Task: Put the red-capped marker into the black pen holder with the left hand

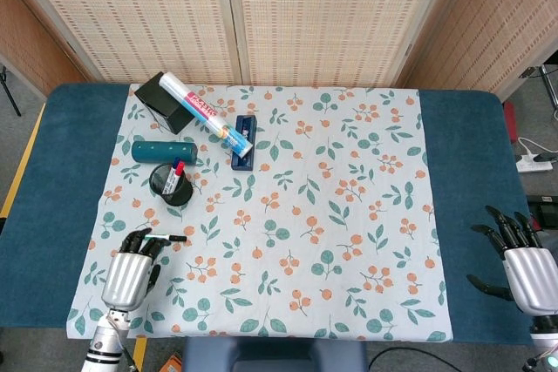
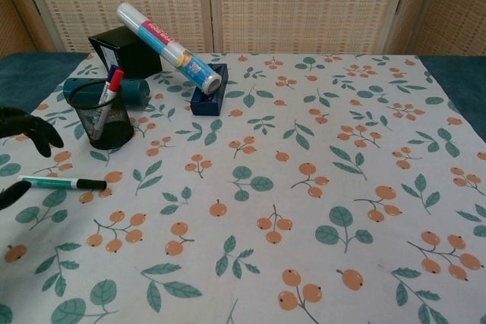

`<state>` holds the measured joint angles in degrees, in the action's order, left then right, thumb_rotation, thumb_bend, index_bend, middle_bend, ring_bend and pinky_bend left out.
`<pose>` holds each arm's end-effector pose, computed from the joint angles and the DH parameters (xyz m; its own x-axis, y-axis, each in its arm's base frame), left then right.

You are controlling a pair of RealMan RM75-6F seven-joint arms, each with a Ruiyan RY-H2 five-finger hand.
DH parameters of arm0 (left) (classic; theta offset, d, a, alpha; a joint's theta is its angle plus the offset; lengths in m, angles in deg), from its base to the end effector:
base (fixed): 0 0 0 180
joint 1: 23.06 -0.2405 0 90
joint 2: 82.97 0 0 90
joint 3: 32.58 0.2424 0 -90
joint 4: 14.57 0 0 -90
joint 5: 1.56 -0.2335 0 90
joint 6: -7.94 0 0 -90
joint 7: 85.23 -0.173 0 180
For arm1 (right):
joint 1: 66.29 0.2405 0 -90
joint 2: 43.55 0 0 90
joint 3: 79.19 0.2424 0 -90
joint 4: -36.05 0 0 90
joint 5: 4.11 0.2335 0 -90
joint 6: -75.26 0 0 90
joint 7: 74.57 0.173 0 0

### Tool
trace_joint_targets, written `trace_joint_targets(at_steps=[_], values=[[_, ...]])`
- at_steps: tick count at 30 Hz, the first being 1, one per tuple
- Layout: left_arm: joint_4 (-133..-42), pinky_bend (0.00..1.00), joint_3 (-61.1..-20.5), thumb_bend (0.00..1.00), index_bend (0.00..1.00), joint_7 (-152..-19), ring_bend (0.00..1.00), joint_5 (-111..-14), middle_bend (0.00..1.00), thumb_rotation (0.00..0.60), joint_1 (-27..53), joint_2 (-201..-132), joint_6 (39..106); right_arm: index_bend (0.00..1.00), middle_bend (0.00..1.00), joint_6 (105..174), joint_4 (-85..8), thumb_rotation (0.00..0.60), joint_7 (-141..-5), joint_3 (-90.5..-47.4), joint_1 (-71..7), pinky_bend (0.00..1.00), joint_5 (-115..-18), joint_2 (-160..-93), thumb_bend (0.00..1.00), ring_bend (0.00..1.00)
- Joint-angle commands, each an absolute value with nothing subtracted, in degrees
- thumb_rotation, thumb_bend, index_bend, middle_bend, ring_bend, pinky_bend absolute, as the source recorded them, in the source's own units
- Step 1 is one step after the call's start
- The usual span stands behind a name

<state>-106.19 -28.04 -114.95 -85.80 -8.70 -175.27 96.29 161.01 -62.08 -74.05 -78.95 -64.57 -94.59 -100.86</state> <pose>-0.1973 0.2080 -0.0212 0.4529 0.0329 0.8909 0.8783 -0.1883 -0.4395 -0.2993 -0.1826 0.1474 0.4089 -0.0578 0.9108 -0.9125 -0.0357 0.4074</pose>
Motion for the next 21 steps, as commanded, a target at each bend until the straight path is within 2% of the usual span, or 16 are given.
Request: trace_joint_targets(at_steps=[1,9,14,21], values=[[-100.87,0.19,-28.36,0.35,0.35,-115.08,0.17,-84.5,0.35,0.6,-9.94,-179.51,93.36,0.26,0.04,160.9,-62.06,0.6,-74.1,-79.0,-64.52,0.05,-94.65,-100.89,0.0,0.11],[-94.79,0.2,-32.81,0.35,0.35,-114.31,0.17,-82.77,0.35,0.6,-7.79,-183.16,89.39,0.26,0.04,160.42,-61.98,0.6,-74.33,-78.9,-64.32,0.05,-94.25,-101.05,0.0,0.11],[-93.28,0.2,-34.13,0.35,0.35,-113.77,0.17,-82.02,0.35,0.6,-6.87,-183.89,87.78,0.26,0.04,160.31,-61.95,0.6,-74.38,-78.81,-64.29,0.05,-93.97,-101.08,0.0,0.11],[-85.62,0.2,-37.82,0.35,0.35,-110.54,0.17,-78.6,0.35,0.6,-3.76,-186.67,81.76,0.26,0.04,159.29,-61.83,0.6,-74.92,-78.69,-63.93,0.05,-93.12,-101.35,0.0,0.11]])
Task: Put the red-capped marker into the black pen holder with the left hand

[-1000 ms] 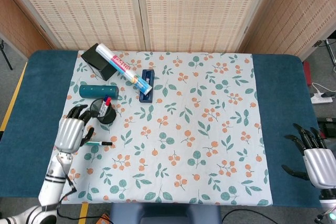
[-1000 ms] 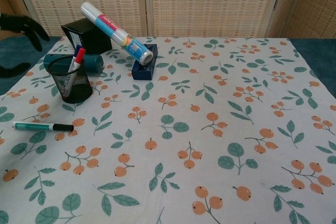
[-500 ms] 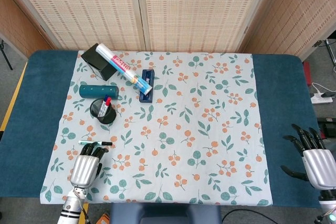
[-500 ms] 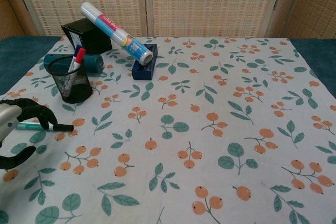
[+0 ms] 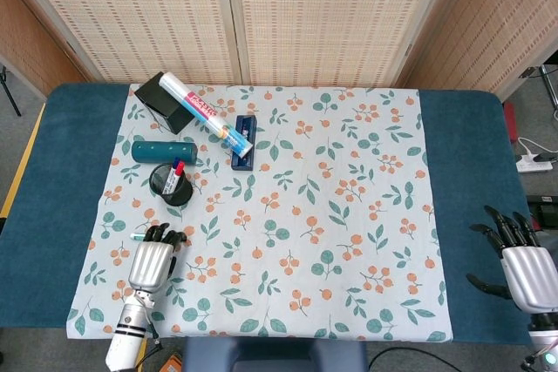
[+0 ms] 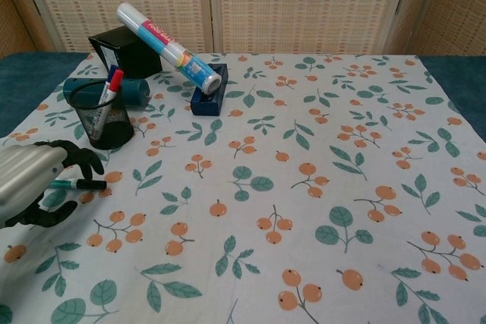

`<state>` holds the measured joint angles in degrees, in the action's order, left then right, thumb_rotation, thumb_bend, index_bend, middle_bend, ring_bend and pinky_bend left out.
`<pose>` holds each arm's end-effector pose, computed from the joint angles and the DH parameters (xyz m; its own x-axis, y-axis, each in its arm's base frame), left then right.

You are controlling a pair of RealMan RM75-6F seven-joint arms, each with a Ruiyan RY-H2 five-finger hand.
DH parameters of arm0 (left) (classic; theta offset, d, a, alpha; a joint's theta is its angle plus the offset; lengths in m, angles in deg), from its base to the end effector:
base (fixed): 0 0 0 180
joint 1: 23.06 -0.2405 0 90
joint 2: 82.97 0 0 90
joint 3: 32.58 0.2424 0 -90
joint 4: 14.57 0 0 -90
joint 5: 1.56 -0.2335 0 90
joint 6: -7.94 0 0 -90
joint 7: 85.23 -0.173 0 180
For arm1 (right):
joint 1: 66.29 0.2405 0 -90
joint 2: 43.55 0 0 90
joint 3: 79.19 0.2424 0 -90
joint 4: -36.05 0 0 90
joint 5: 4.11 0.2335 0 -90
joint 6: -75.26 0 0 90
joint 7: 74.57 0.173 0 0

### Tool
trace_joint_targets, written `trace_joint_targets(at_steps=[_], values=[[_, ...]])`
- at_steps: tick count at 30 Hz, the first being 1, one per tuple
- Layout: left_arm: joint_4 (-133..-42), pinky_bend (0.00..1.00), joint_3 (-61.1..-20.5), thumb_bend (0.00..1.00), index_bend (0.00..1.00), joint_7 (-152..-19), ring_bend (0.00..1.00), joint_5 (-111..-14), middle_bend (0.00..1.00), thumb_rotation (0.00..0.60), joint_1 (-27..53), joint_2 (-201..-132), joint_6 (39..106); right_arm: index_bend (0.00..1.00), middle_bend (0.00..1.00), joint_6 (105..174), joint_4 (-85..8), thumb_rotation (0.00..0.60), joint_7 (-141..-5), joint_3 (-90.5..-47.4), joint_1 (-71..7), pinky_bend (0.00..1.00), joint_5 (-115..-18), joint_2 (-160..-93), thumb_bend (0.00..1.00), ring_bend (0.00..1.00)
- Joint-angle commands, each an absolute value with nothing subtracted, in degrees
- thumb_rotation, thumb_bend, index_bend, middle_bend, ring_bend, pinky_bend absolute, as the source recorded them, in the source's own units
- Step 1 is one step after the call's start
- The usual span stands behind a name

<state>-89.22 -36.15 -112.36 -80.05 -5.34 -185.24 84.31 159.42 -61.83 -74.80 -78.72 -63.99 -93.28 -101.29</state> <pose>-0.2189 0.2593 -0.0726 0.5023 0.1026 0.8586 0.8606 -0.1558 -0.4849 -0.3029 -0.1864 0.1434 0.4168 -0.0770 0.9057 -0.9089 -0.0235 0.4163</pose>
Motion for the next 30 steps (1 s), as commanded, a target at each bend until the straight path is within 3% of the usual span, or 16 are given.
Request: trace_joint_targets(at_steps=[1,11,21,26,30], values=[[-84.26,0.2,-38.28,0.35,0.35,-109.89,0.17,-78.26,0.36,0.6,-3.32,-187.07,81.05,0.26,0.04,159.22,-61.84,0.6,-75.07,-78.65,-63.9,0.05,-92.99,-101.38,0.0,0.11],[-77.5,0.2,-40.49,0.35,0.37,-107.15,0.18,-76.65,0.38,0.6,-1.03,-188.53,78.15,0.26,0.04,158.45,-61.96,0.6,-76.16,-78.53,-63.61,0.05,-92.23,-101.76,0.0,0.11],[-76.35,0.22,-40.51,0.35,0.57,-108.35,0.28,-77.11,0.64,0.6,-1.67,-189.24,81.19,0.3,0.04,158.92,-61.85,0.6,-75.28,-78.62,-63.74,0.05,-92.69,-101.51,0.0,0.11],[-75.81,0.22,-40.66,0.35,0.58,-108.45,0.29,-76.63,0.66,0.6,-2.07,-189.56,81.76,0.31,0.04,159.15,-61.82,0.6,-75.03,-78.74,-63.81,0.05,-93.08,-101.42,0.0,0.11],[-78.87,0.23,-40.69,0.35,0.58,-109.23,0.29,-78.72,0.67,0.6,-2.97,-187.68,86.21,0.32,0.04,159.19,-61.8,0.6,-74.83,-78.72,-63.85,0.05,-93.0,-101.34,0.0,0.11]])
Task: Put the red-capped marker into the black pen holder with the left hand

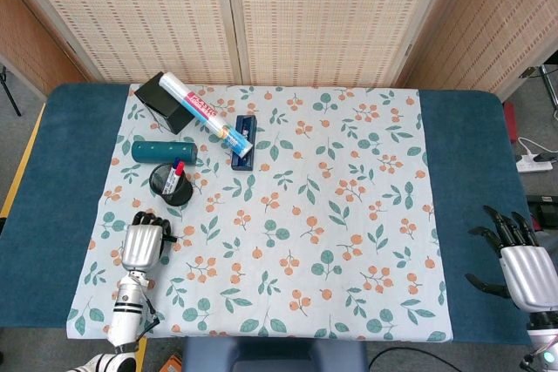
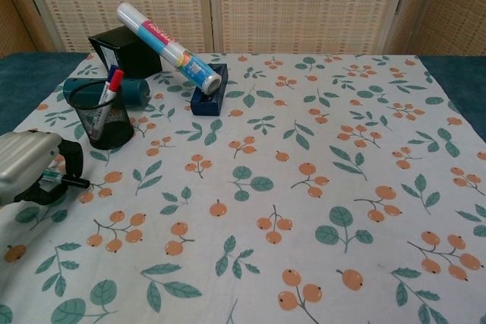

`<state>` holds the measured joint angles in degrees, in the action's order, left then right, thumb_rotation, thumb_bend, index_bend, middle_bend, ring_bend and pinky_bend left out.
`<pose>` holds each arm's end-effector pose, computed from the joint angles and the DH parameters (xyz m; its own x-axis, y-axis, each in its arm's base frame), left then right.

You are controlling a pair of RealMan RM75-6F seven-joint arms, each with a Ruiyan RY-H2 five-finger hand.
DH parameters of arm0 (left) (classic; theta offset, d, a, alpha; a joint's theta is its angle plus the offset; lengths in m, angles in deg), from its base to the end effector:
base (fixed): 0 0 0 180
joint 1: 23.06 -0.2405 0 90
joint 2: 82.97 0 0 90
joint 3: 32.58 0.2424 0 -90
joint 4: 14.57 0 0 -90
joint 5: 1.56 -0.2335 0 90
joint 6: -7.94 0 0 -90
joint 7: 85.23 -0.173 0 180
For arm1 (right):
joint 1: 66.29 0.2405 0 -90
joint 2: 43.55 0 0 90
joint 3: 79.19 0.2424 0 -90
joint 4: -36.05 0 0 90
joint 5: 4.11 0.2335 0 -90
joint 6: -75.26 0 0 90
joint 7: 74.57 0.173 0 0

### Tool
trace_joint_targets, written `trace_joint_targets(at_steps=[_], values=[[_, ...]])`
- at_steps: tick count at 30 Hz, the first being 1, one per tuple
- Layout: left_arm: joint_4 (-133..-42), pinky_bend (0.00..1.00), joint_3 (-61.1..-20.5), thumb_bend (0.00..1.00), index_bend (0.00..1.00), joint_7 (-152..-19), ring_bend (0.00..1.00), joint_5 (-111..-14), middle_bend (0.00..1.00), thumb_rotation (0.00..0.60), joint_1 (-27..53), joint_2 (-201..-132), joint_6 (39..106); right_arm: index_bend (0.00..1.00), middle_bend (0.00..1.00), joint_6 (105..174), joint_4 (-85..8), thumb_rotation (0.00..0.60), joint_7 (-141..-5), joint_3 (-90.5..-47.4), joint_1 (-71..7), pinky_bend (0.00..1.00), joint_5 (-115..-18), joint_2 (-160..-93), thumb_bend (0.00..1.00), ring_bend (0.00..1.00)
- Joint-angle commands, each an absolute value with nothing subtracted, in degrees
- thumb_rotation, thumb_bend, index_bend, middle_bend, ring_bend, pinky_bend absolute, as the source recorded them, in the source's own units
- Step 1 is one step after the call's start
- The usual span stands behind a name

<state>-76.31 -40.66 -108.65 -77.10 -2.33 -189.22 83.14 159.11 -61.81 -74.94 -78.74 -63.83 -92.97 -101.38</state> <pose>-0.2485 0.2993 -0.0663 0.5440 0.0453 0.8379 0.8386 -0.0630 -0.5410 -0.3036 -0.1871 0.1424 0.4176 -0.0816 0.9050 -0.9085 -0.0208 0.4173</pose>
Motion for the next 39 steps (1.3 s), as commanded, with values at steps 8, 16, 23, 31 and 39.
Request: trace_joint_targets(at_steps=[8,16,23,31,39], values=[[-110.91,0.23,-46.62,0.35,0.58,-110.73,0.29,-83.61,0.66,0.6,-3.24,-167.6,93.35,0.31,0.04,159.31,-61.24,0.6,-73.67,-78.52,-63.86,0.05,-92.75,-101.29,0.0,0.11],[-122.43,0.24,-56.18,0.35,0.58,-91.68,0.29,-70.18,0.66,0.6,3.9,-158.93,76.96,0.29,0.04,159.9,-61.31,0.6,-73.02,-78.56,-64.12,0.05,-93.04,-100.96,0.0,0.11],[-114.14,0.24,-60.0,0.35,0.58,-78.61,0.29,-61.2,0.66,0.6,10.67,-160.15,64.37,0.29,0.04,160.23,-61.09,0.6,-72.81,-78.4,-64.28,0.05,-92.87,-100.97,0.0,0.11],[-100.81,0.23,-59.16,0.35,0.58,-76.35,0.29,-56.1,0.66,0.6,15.23,-164.61,59.7,0.29,0.04,160.05,-61.23,0.6,-73.31,-78.31,-64.27,0.05,-92.51,-101.09,0.0,0.11],[-96.87,0.23,-57.21,0.35,0.56,-73.22,0.28,-55.9,0.64,0.6,15.06,-165.14,57.86,0.29,0.04,159.02,-61.37,0.6,-74.21,-78.39,-63.82,0.05,-92.32,-101.46,0.0,0.11]])
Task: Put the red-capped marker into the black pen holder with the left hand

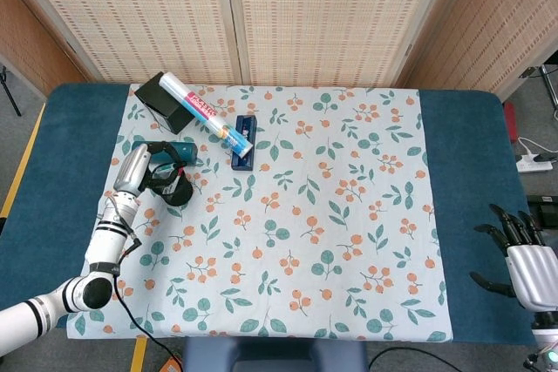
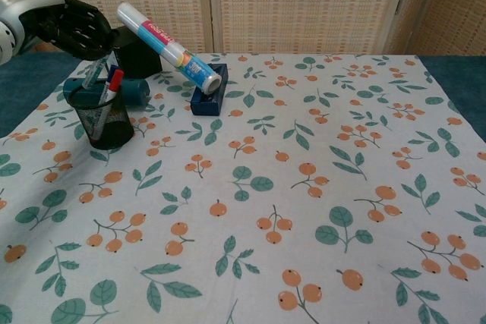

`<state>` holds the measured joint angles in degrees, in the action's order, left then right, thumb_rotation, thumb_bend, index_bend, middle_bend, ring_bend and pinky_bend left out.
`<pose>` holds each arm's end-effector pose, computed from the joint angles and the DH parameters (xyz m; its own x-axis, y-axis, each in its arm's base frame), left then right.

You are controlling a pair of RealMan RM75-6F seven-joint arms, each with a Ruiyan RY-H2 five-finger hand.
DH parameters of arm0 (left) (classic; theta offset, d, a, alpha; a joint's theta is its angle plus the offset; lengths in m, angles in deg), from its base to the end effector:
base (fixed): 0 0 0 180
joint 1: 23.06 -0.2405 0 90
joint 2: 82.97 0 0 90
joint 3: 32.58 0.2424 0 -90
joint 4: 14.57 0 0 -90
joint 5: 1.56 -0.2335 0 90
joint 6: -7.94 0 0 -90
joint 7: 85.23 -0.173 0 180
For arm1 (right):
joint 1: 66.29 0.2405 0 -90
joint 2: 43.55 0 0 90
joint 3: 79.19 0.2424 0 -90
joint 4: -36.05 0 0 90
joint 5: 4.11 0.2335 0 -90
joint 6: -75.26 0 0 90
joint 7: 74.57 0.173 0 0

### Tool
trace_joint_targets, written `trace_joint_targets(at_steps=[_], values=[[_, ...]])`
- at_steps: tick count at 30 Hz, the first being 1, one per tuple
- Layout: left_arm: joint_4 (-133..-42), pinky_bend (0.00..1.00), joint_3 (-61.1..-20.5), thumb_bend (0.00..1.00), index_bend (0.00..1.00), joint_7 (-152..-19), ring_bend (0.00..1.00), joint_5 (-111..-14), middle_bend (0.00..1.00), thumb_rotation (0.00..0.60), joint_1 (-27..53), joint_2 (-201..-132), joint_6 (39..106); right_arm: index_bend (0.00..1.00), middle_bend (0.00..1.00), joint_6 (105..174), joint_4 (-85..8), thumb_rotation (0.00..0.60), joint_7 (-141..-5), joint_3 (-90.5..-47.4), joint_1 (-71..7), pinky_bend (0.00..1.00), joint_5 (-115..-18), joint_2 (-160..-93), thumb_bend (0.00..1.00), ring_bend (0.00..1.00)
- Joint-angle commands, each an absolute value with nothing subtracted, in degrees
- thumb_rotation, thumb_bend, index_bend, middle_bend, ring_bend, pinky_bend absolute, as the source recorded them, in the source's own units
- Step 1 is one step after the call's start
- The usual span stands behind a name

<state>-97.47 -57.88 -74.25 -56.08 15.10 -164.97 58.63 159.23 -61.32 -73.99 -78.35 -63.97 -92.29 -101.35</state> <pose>-0.1612 0.4318 0.0408 -0.2210 0.1845 0.9577 0.9729 -0.0268 0.2297 -0.3070 -0.1882 0.1457 0.4095 -0.0737 0.9093 -0.9120 -0.0061 0.4101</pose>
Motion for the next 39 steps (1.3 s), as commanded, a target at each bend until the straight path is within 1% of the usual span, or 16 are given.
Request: trace_joint_targets(at_steps=[1,4,6,8,12,15,16,18,20,22,23,25,28,32,35,39], values=[[-96.79,0.22,-56.97,0.35,0.54,-72.88,0.27,-55.92,0.62,0.6,15.02,-165.04,57.48,0.29,0.04,158.99,-61.4,0.6,-74.33,-78.4,-63.79,0.05,-92.37,-101.49,0.0,0.11],[-96.87,0.21,-56.48,0.35,0.43,-71.91,0.24,-56.34,0.52,0.6,15.04,-164.58,56.66,0.29,0.04,159.23,-61.53,0.6,-74.47,-78.36,-63.9,0.05,-92.34,-101.52,0.0,0.11],[-97.13,0.19,-56.15,0.35,0.34,-71.75,0.21,-56.91,0.43,0.6,15.18,-164.13,56.21,0.29,0.04,159.42,-61.57,0.6,-74.42,-78.37,-63.97,0.05,-92.45,-101.49,0.0,0.11],[-97.41,0.16,-55.63,0.35,0.24,-72.13,0.17,-57.37,0.31,0.6,15.48,-163.36,55.45,0.29,0.04,159.71,-61.58,0.6,-74.37,-78.41,-64.08,0.05,-92.67,-101.45,0.0,0.11],[-97.99,0.13,-55.04,0.35,0.14,-73.39,0.12,-57.34,0.17,0.6,15.98,-162.39,55.21,0.29,0.04,160.19,-61.5,0.6,-73.87,-78.41,-64.24,0.05,-93.01,-101.36,0.0,0.11],[-99.37,0.13,-54.3,0.35,0.12,-75.5,0.1,-58.04,0.14,0.6,15.69,-161.83,57.42,0.29,0.04,160.28,-61.41,0.6,-73.64,-78.4,-64.26,0.05,-93.06,-101.34,0.0,0.11],[-100.76,0.12,-53.47,0.35,0.12,-77.36,0.1,-59.44,0.14,0.6,15.12,-161.37,59.61,0.29,0.04,160.3,-61.41,0.6,-73.5,-78.41,-64.26,0.05,-93.13,-101.32,0.0,0.11],[-103.58,0.12,-50.94,0.35,0.15,-82.16,0.1,-63.47,0.17,0.6,13.35,-160.36,64.91,0.29,0.04,160.37,-61.38,0.6,-73.23,-78.46,-64.27,0.05,-93.34,-101.25,0.0,0.11],[-107.18,0.12,-46.54,0.35,0.2,-90.77,0.11,-69.5,0.23,0.6,10.02,-159.49,73.61,0.29,0.04,160.18,-61.33,0.6,-72.86,-78.56,-64.24,0.05,-93.37,-101.15,0.0,0.11],[-109.07,0.13,-41.5,0.35,0.22,-99.69,0.11,-76.13,0.23,0.6,5.85,-159.25,82.57,0.29,0.04,160.09,-61.25,0.6,-72.66,-78.6,-64.17,0.05,-93.48,-101.11,0.0,0.11],[-109.52,0.13,-39.44,0.35,0.22,-103.04,0.12,-78.49,0.21,0.6,3.97,-159.17,85.88,0.29,0.04,160.03,-61.25,0.6,-72.63,-78.66,-64.15,0.05,-93.59,-101.08,0.0,0.11],[-110.15,0.13,-35.04,0.35,0.19,-107.48,0.11,-82.67,0.18,0.6,-0.53,-158.84,92.0,0.28,0.04,160.01,-61.26,0.6,-72.35,-78.78,-64.1,0.05,-93.9,-101.09,0.0,0.11],[-108.67,0.13,-30.46,0.34,0.14,-106.49,0.08,-86.19,0.13,0.6,-5.85,-157.97,97.16,0.27,0.04,159.87,-61.29,0.6,-72.53,-78.92,-63.99,0.05,-94.29,-101.15,0.0,0.11],[-102.97,0.13,-28.61,0.34,0.14,-102.8,0.06,-85.76,0.11,0.6,-10.21,-157.67,99.58,0.27,0.04,159.63,-61.58,0.6,-73.23,-79.17,-63.83,0.05,-94.79,-101.29,0.0,0.11],[-100.3,0.11,-28.34,0.34,0.12,-99.36,0.02,-83.1,0.06,0.6,-12.07,-156.96,97.93,0.27,0.04,159.84,-61.85,0.6,-73.75,-79.27,-63.93,0.05,-94.99,-101.34,0.0,0.11],[-98.6,0.11,-29.06,0.34,0.11,-94.96,0.02,-81.66,0.04,0.6,-12.84,-155.94,95.89,0.27,0.04,159.92,-62.08,0.6,-74.48,-79.31,-63.95,0.05,-95.11,-101.45,0.0,0.11]])
